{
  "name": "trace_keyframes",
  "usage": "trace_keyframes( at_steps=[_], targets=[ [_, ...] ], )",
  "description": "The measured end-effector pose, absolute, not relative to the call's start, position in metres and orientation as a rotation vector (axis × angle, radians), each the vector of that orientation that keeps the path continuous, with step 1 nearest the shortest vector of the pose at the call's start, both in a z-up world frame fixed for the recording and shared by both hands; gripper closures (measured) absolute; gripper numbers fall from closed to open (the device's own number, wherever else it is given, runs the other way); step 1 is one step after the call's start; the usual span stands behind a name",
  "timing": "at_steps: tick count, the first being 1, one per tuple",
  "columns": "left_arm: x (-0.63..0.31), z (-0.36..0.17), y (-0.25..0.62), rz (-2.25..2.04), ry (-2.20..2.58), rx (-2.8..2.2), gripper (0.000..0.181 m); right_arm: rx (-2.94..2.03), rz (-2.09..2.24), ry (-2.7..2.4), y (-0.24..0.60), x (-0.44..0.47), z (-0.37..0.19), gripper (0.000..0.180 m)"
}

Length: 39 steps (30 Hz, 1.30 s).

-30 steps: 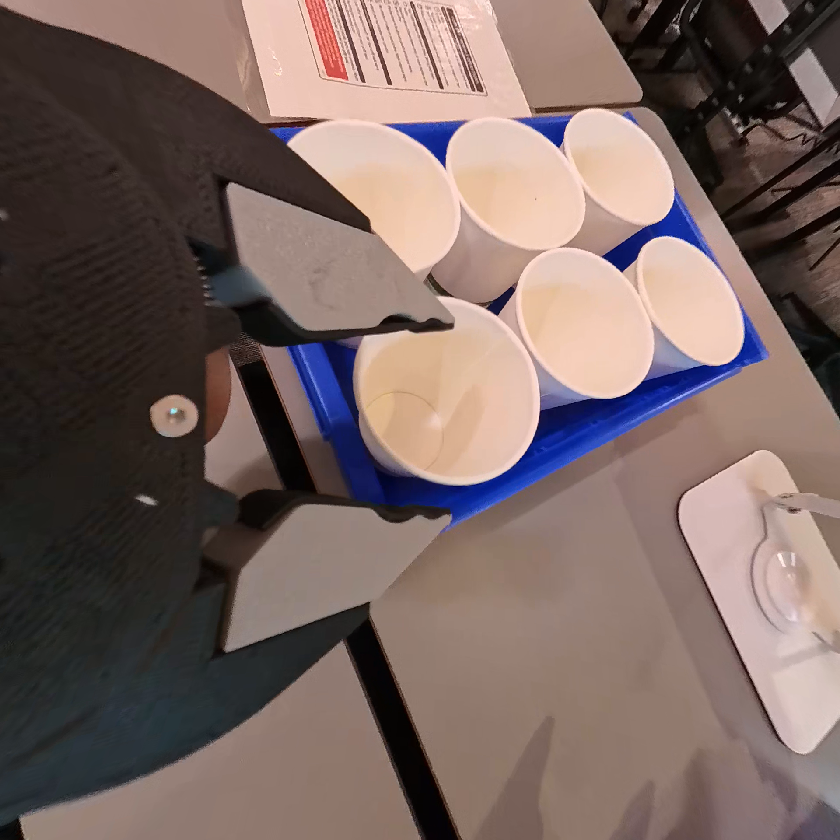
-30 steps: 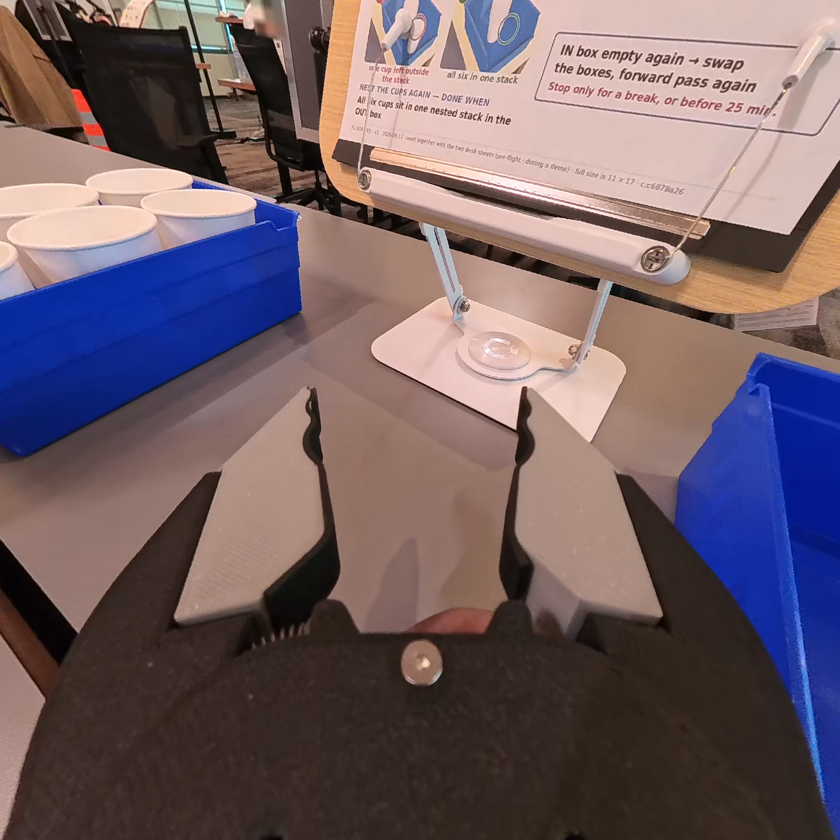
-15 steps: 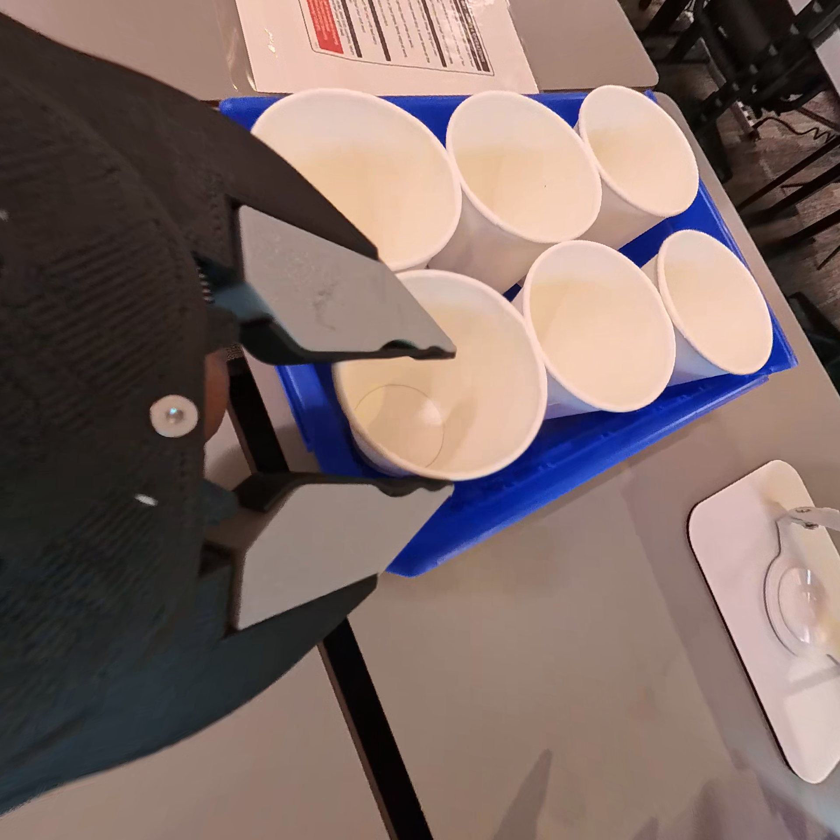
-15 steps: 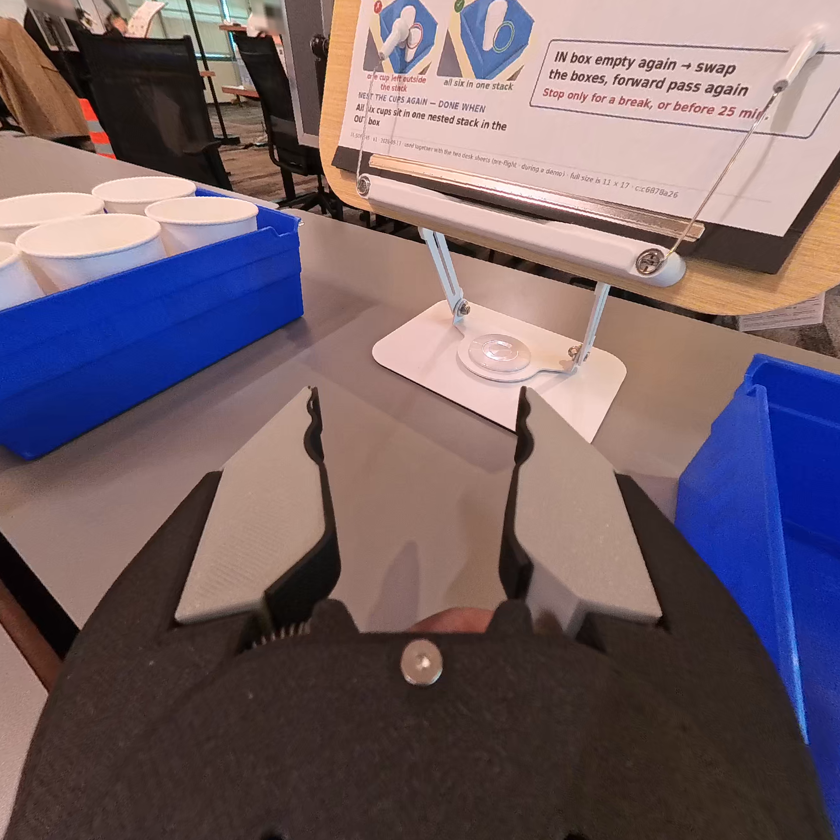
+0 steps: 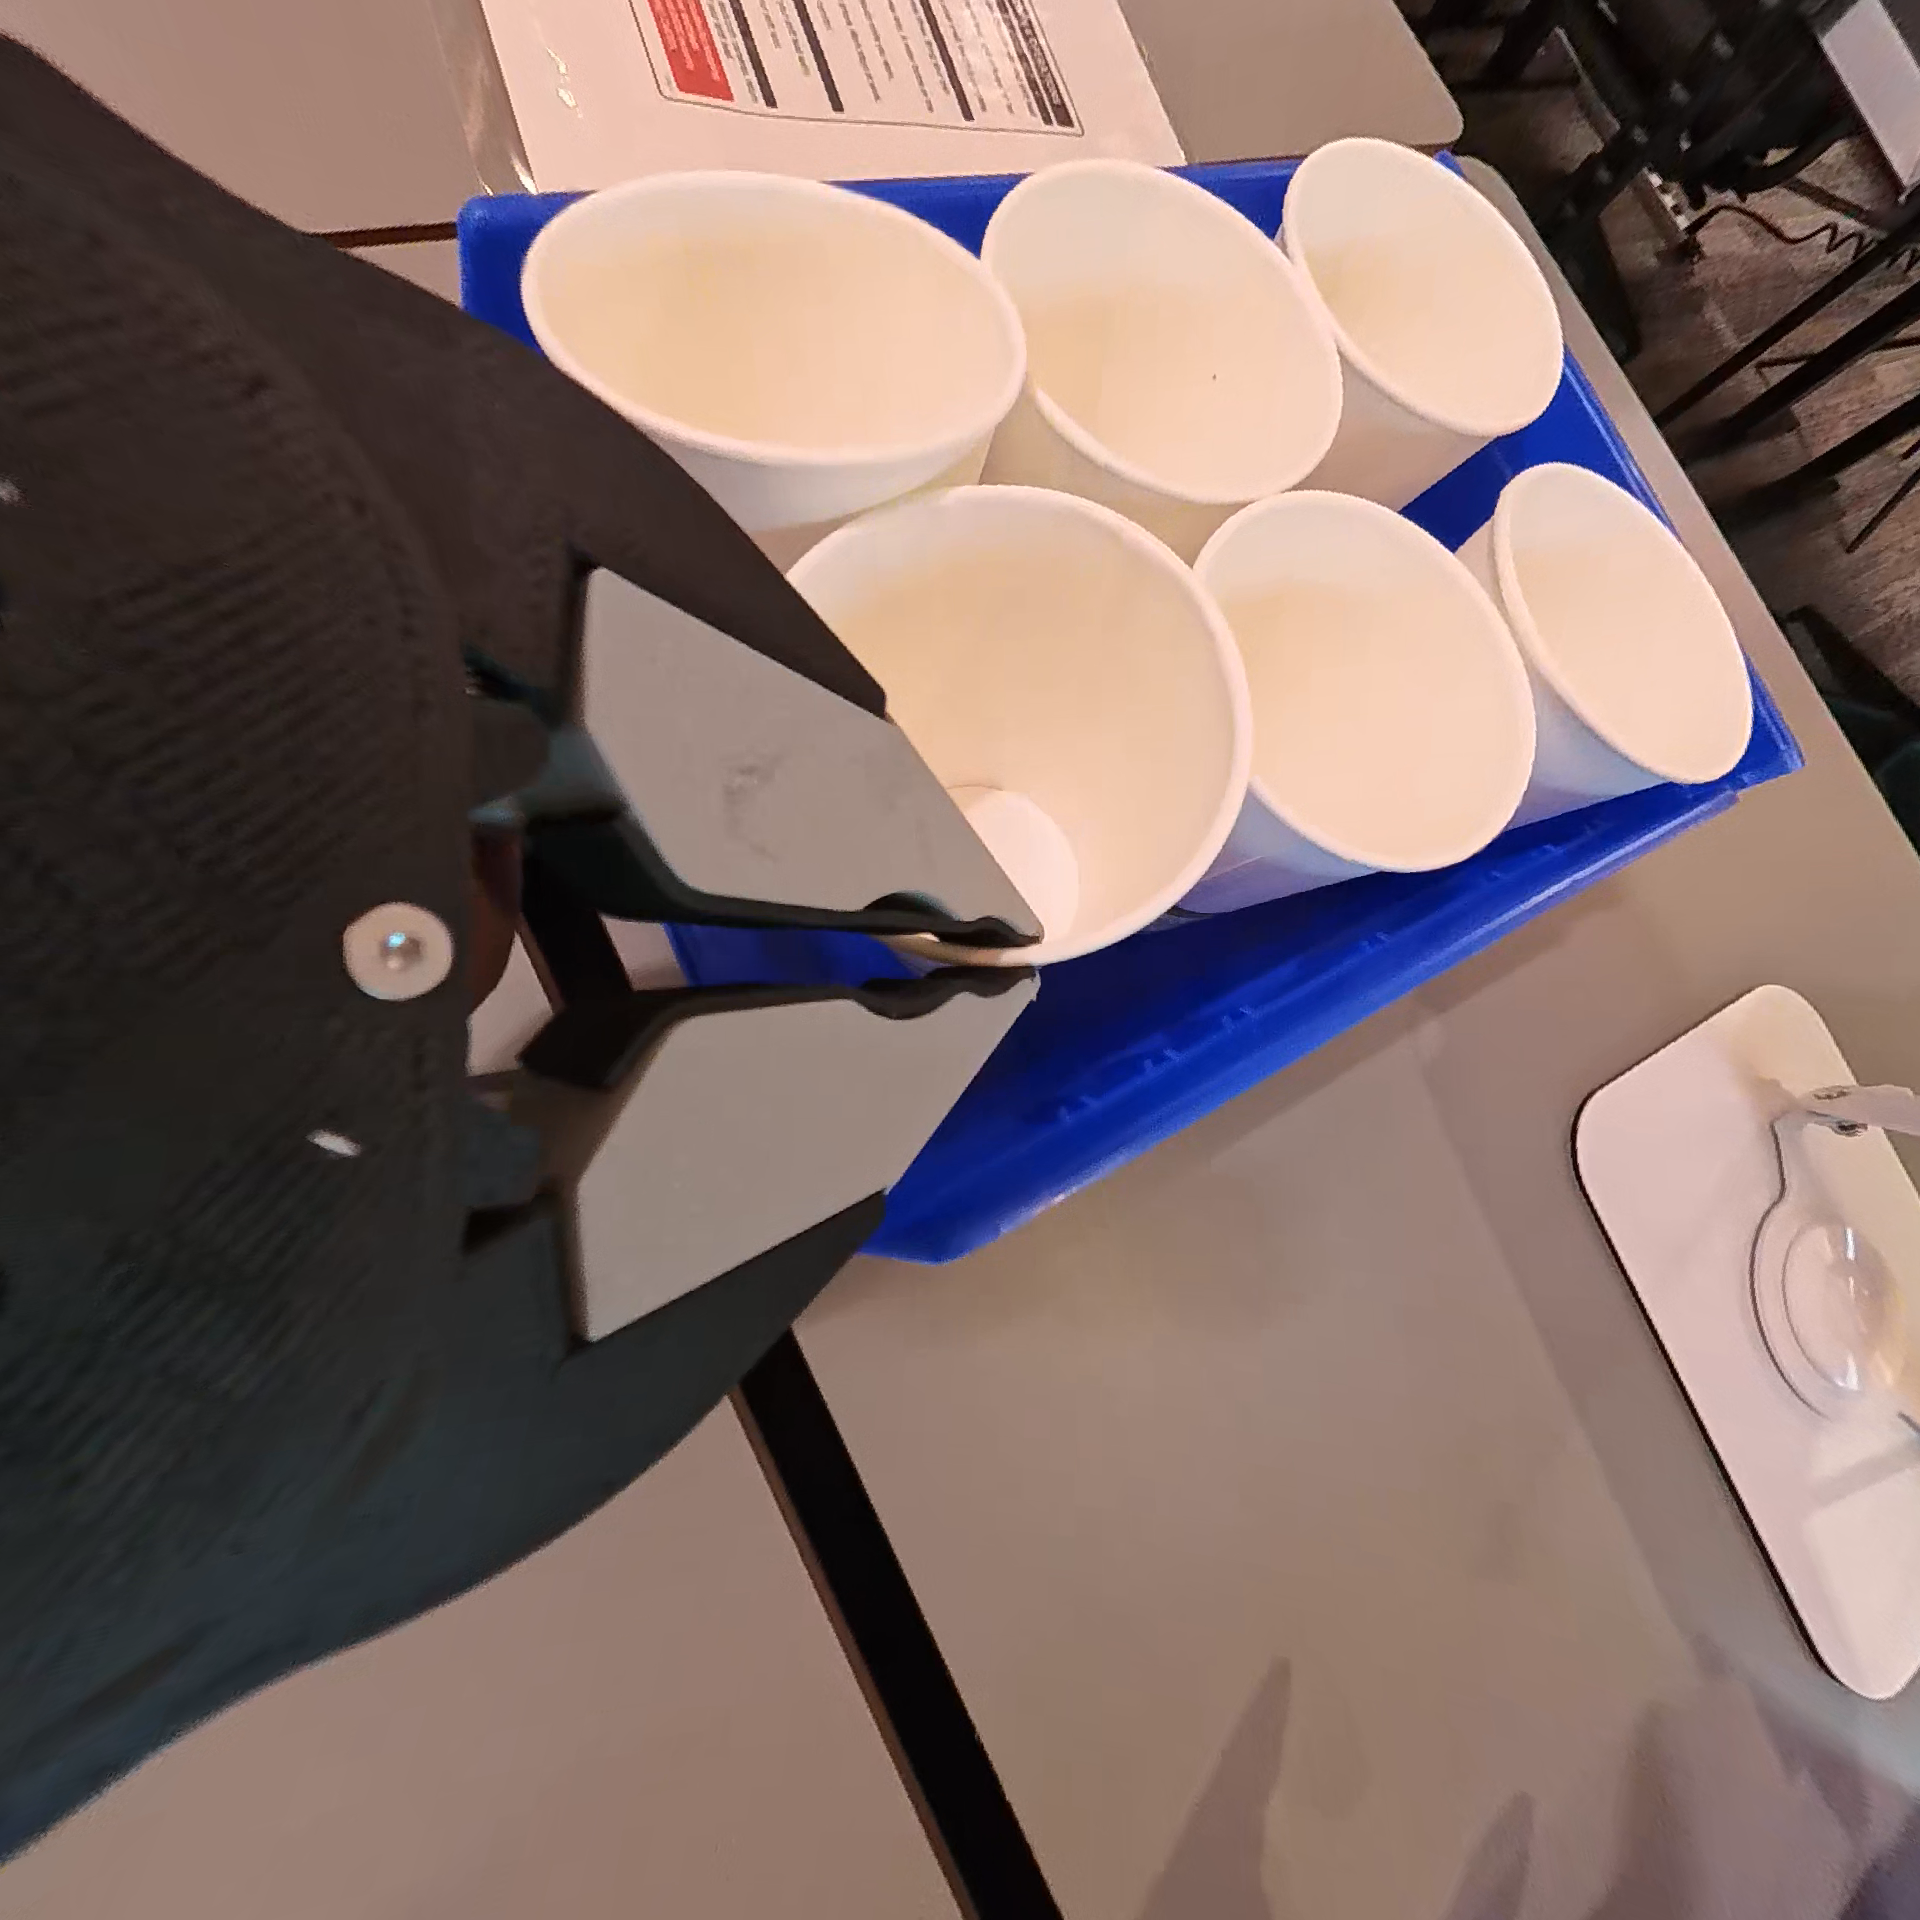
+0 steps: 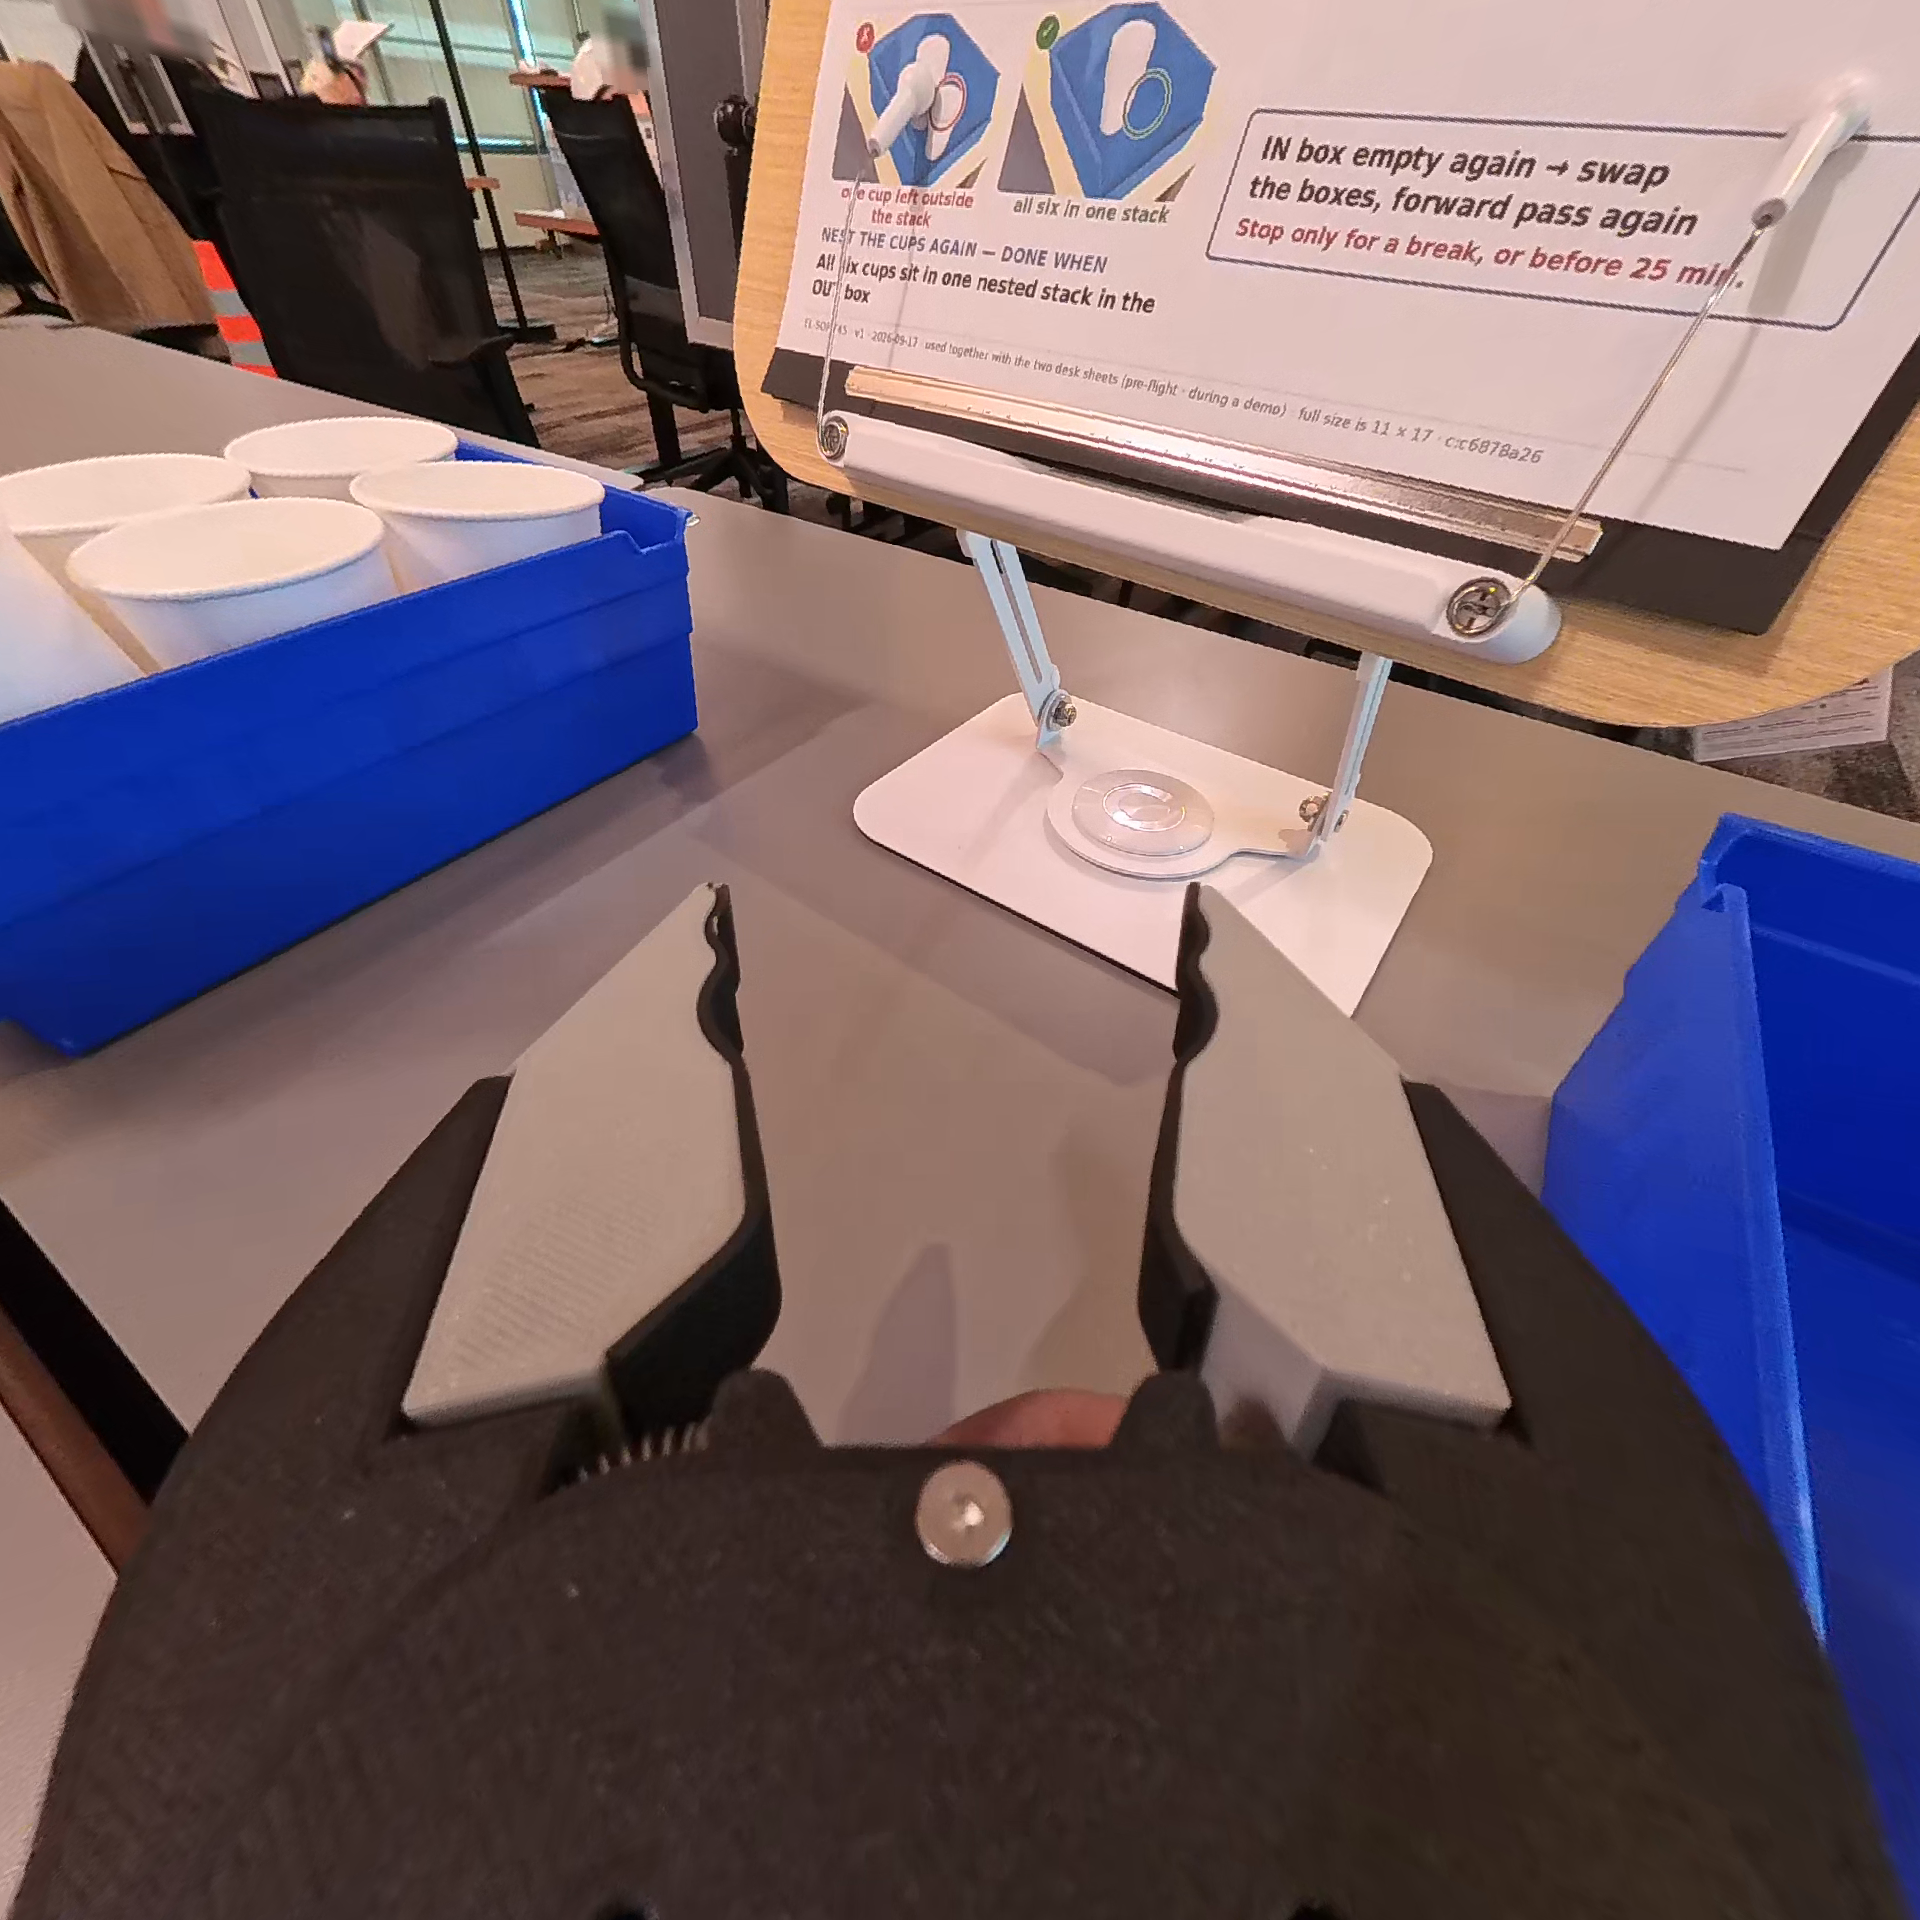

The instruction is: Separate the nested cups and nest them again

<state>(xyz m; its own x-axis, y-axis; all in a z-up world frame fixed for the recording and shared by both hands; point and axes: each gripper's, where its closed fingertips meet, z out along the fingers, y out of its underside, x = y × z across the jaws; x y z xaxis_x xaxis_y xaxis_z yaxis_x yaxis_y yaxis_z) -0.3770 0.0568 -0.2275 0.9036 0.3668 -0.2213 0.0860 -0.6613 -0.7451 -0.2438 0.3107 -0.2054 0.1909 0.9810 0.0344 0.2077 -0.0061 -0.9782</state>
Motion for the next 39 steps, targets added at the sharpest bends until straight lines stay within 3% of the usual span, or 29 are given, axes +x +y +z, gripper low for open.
trace_keyframes(
  at_steps=[39],
  targets=[
    [-0.371, -0.149, 0.041, 0.596, -0.302, -2.105, 0.181, -1.431, 0.953, -1.216, 0.31, -0.243, -0.204, 0.098]
  ],
)
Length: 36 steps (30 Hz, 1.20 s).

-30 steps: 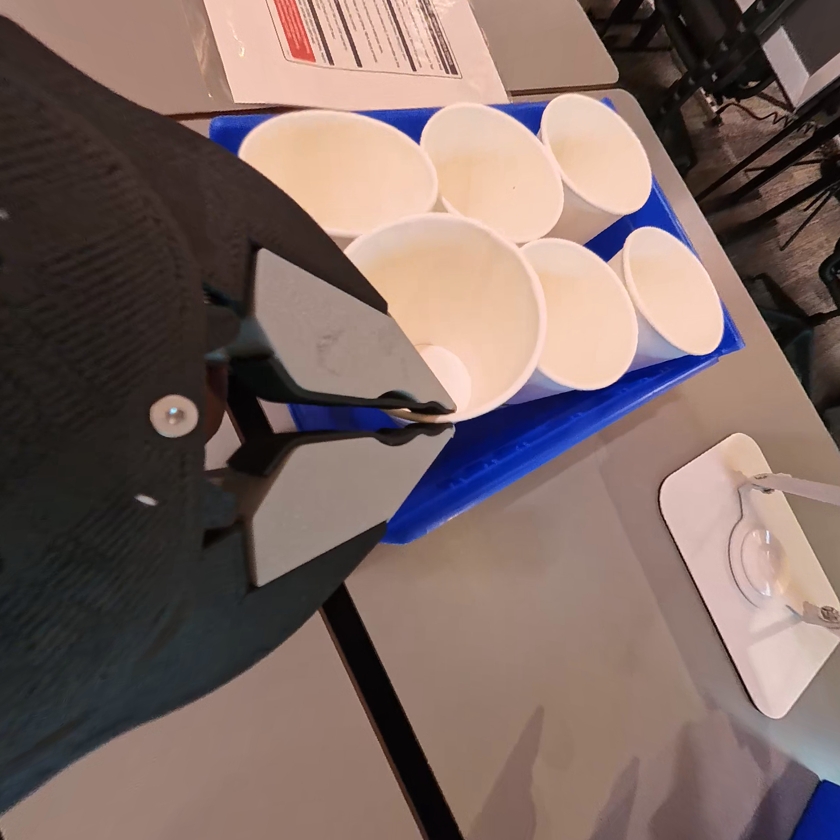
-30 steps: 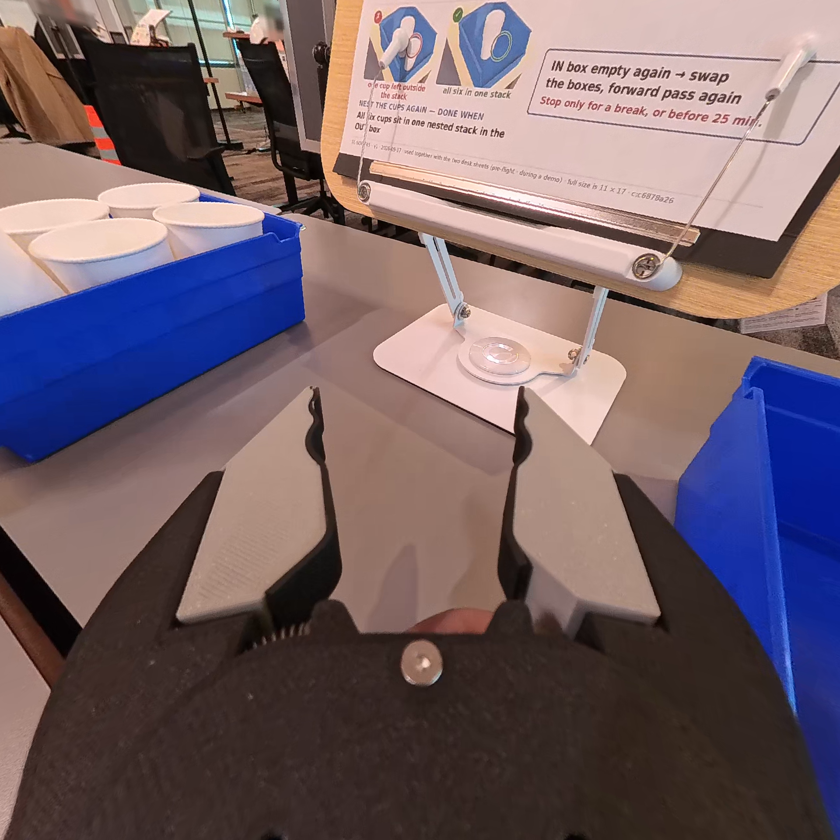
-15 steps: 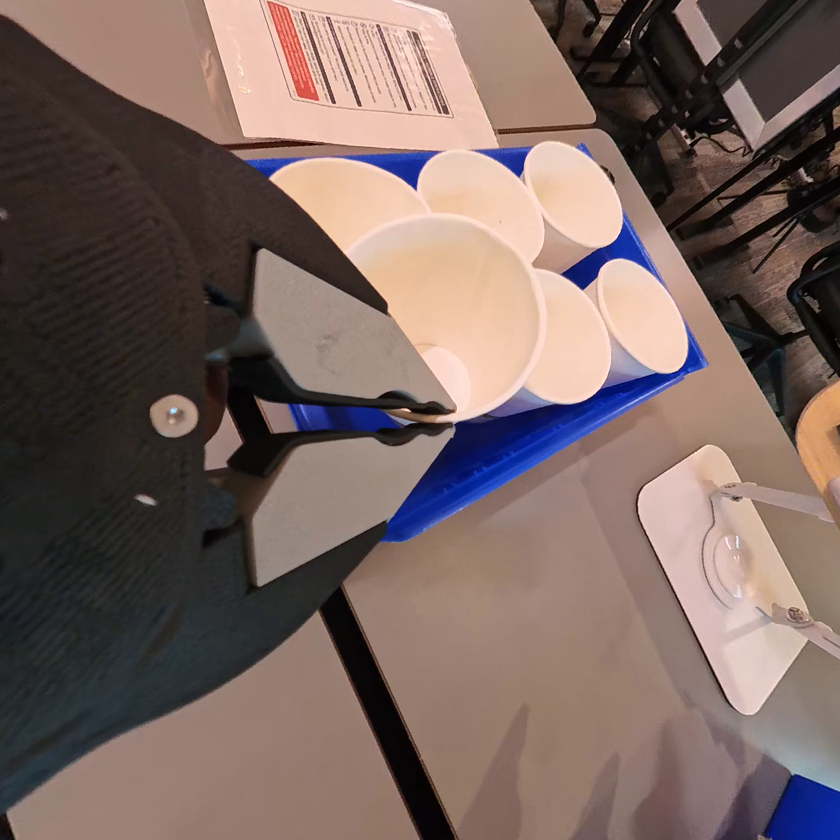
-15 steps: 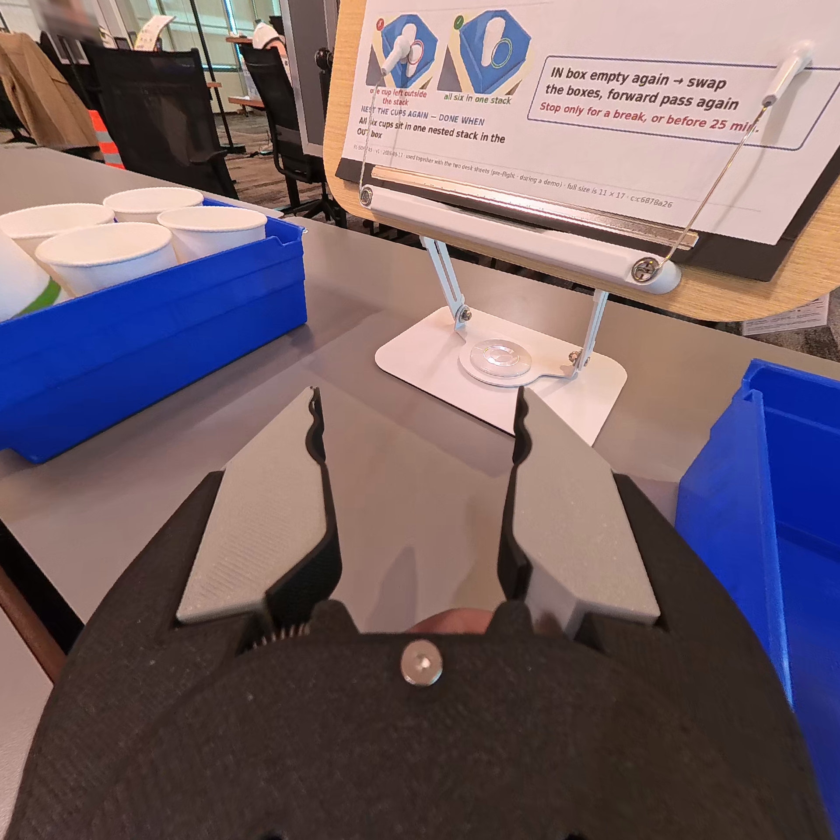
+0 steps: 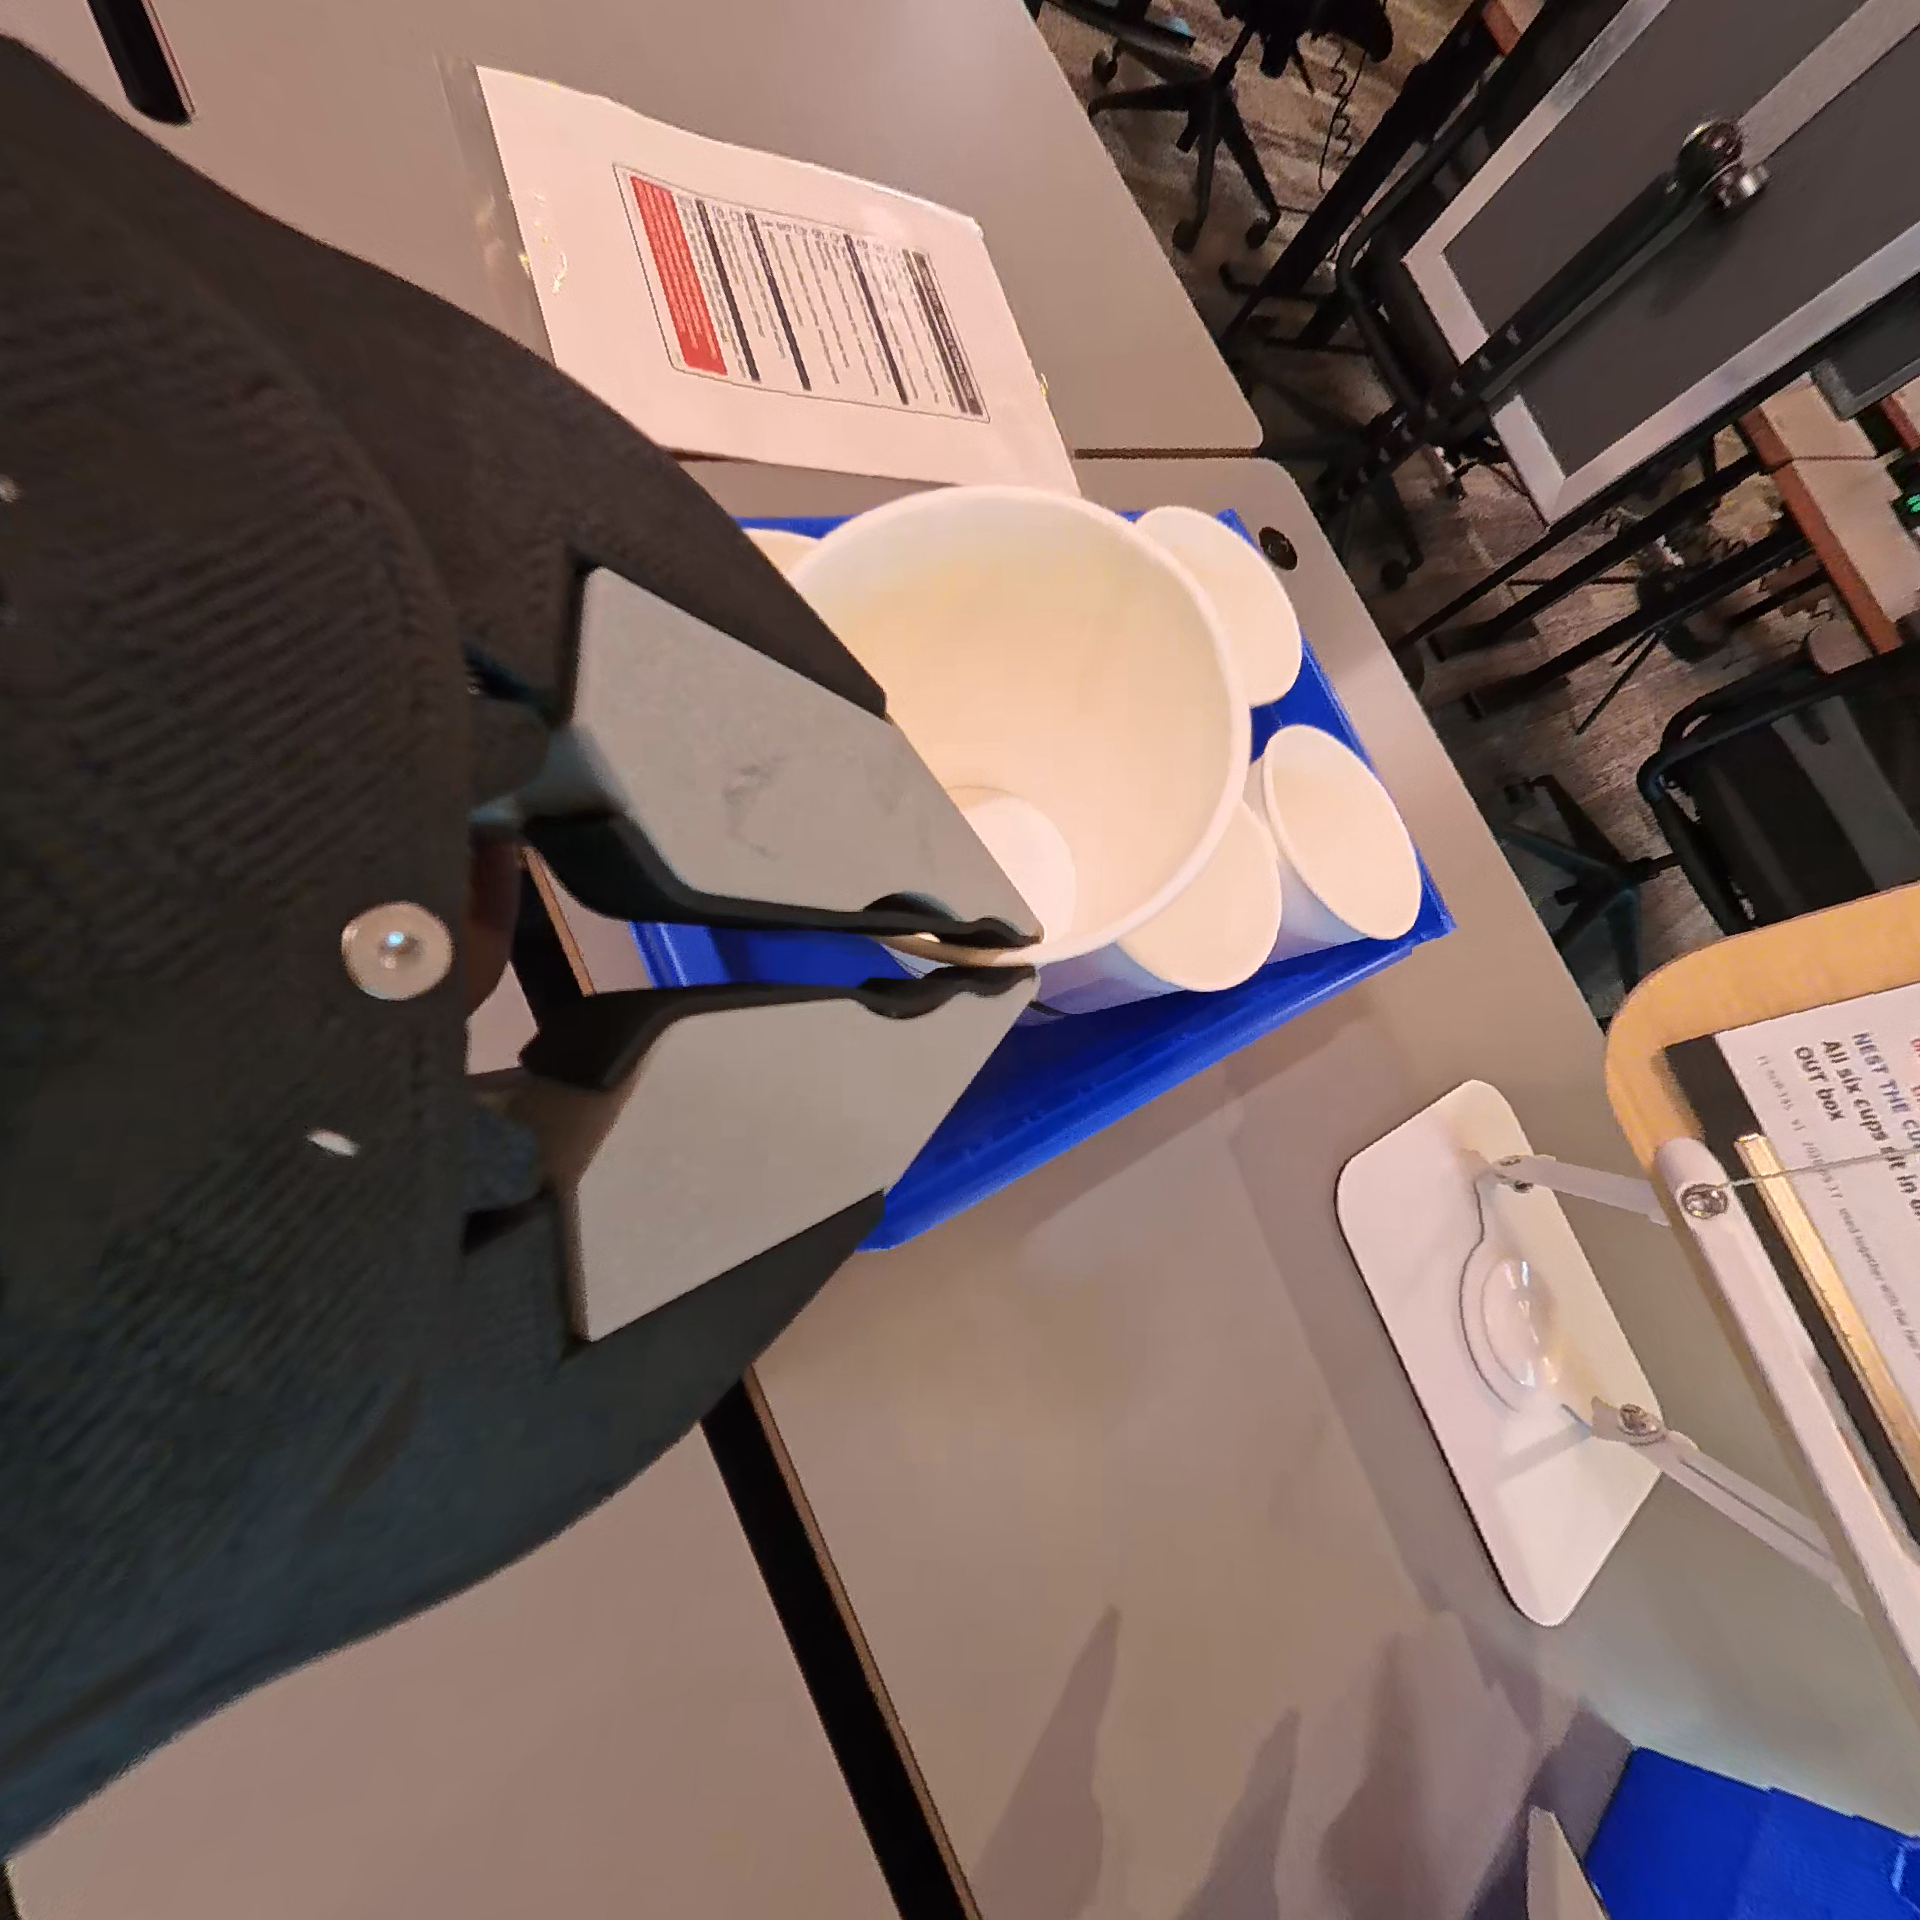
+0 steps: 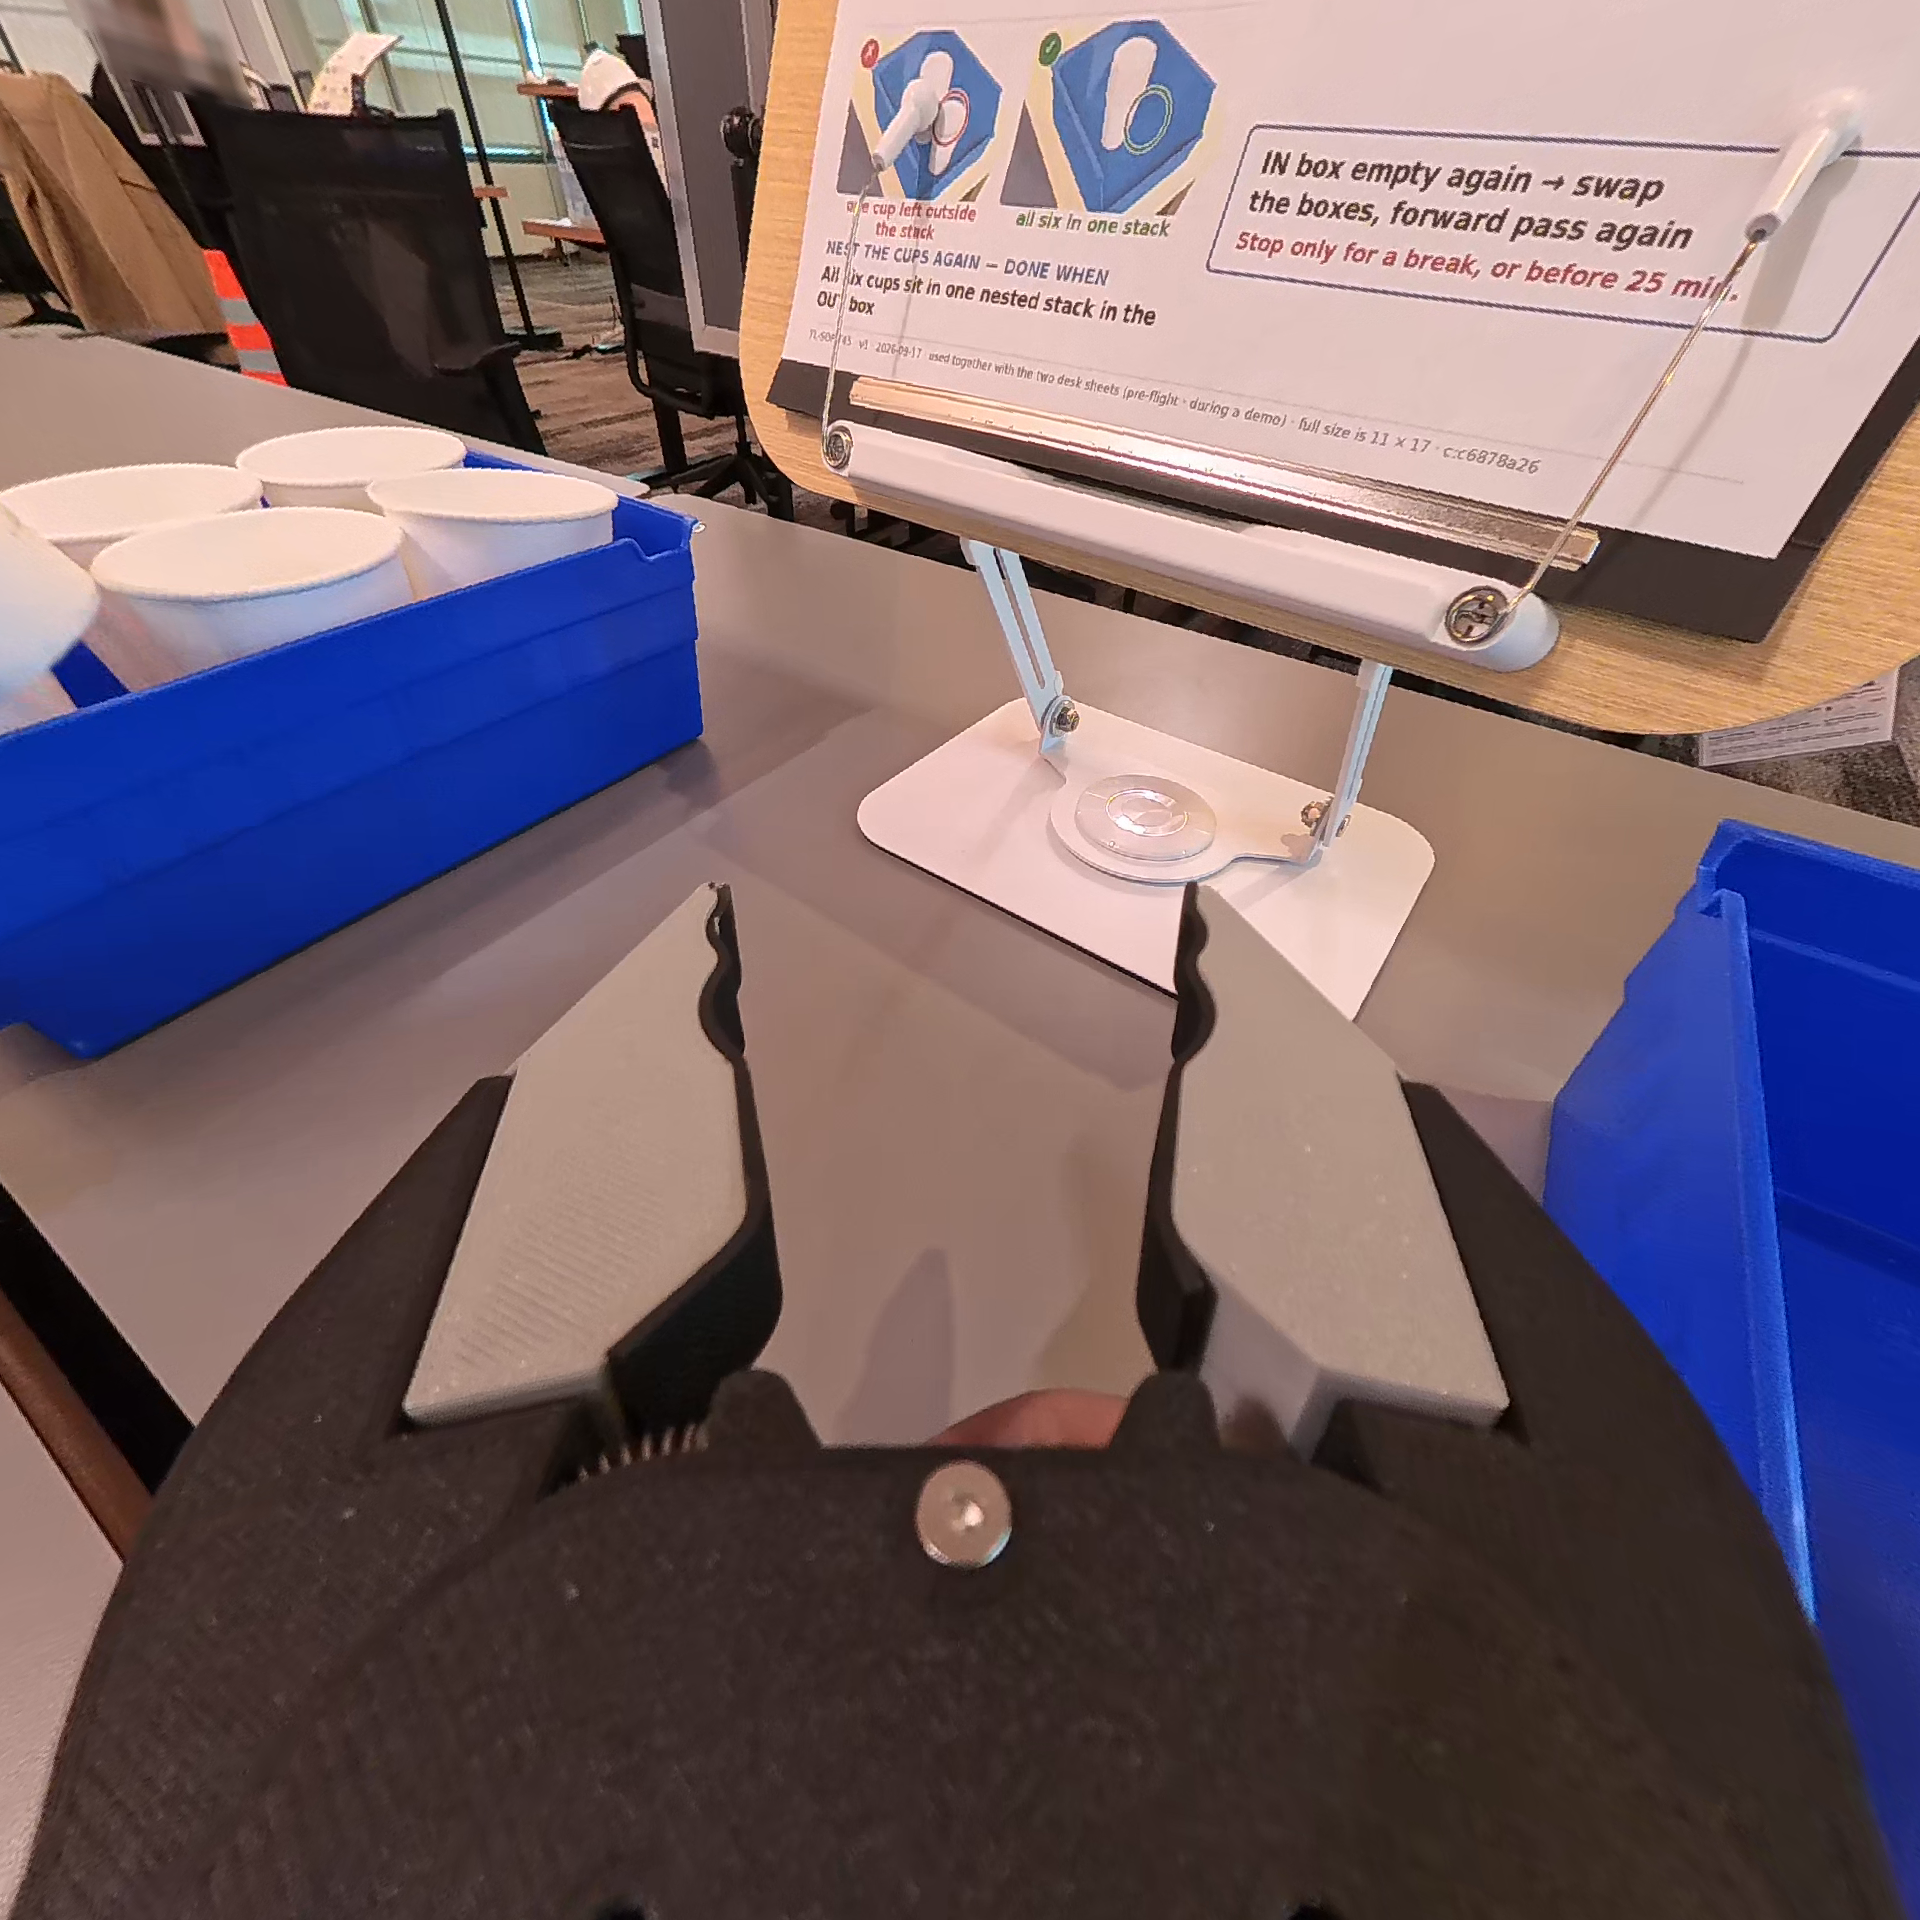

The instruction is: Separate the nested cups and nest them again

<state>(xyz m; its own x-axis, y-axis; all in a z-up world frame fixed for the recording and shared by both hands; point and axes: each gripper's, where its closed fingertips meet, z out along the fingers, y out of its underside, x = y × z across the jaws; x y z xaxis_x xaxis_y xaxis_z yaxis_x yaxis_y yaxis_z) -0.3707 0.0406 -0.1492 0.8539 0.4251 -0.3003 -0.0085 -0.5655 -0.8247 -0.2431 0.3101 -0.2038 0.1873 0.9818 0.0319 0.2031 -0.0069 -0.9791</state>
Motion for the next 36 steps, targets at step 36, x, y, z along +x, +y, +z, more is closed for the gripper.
trace_keyframes(
  at_steps=[36],
  targets=[
    [-0.359, -0.118, 0.044, 0.62, -0.246, -2.044, 0.181, -1.428, 0.96, -1.209, 0.31, -0.242, -0.201, 0.098]
  ],
)
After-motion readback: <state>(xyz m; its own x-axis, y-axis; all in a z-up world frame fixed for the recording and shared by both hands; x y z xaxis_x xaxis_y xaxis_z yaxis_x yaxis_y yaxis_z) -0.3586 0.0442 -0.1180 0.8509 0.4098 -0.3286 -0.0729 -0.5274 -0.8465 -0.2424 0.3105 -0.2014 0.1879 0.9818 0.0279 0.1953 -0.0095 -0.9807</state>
